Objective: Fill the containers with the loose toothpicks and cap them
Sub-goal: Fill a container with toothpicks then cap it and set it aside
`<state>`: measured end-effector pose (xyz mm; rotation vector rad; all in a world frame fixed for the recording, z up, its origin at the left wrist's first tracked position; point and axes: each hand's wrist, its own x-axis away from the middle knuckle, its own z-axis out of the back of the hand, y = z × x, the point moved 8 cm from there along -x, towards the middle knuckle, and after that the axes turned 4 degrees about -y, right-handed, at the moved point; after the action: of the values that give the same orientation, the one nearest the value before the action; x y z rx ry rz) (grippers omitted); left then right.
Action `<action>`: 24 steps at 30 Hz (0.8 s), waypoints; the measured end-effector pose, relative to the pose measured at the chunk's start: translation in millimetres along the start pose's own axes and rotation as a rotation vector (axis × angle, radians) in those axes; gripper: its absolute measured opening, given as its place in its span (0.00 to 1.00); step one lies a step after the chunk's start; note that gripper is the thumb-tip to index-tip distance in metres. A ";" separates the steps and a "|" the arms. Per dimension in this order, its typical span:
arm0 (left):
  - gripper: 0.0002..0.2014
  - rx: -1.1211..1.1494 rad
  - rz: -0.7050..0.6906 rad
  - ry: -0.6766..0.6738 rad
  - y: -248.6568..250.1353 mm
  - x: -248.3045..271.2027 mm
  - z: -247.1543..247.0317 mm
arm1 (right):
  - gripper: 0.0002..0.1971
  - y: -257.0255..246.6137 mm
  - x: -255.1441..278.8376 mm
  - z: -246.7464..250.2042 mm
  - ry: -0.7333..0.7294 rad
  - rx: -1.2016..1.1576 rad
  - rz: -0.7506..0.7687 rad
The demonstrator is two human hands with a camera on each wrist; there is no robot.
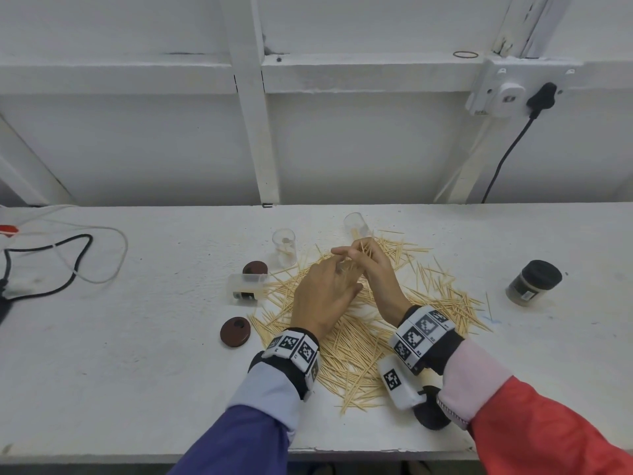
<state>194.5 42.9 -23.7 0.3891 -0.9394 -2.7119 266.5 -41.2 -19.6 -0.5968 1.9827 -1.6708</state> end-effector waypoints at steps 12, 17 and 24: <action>0.28 -0.029 -0.016 0.015 -1.4 0.1 -1.5 | 0.12 13.3 1.3 6.7 0.021 0.011 -0.064; 0.27 -0.021 -0.054 0.025 1.9 1.8 -0.4 | 0.14 18.4 2.3 11.4 -0.005 0.068 -0.116; 0.27 -0.030 -0.101 -0.027 1.7 0.0 -7.9 | 0.15 17.2 -1.3 12.8 -0.103 0.164 -0.182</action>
<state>197.3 37.1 -28.6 0.4065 -0.9087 -2.8257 274.9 -47.6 -38.3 -0.8048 1.7427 -1.8497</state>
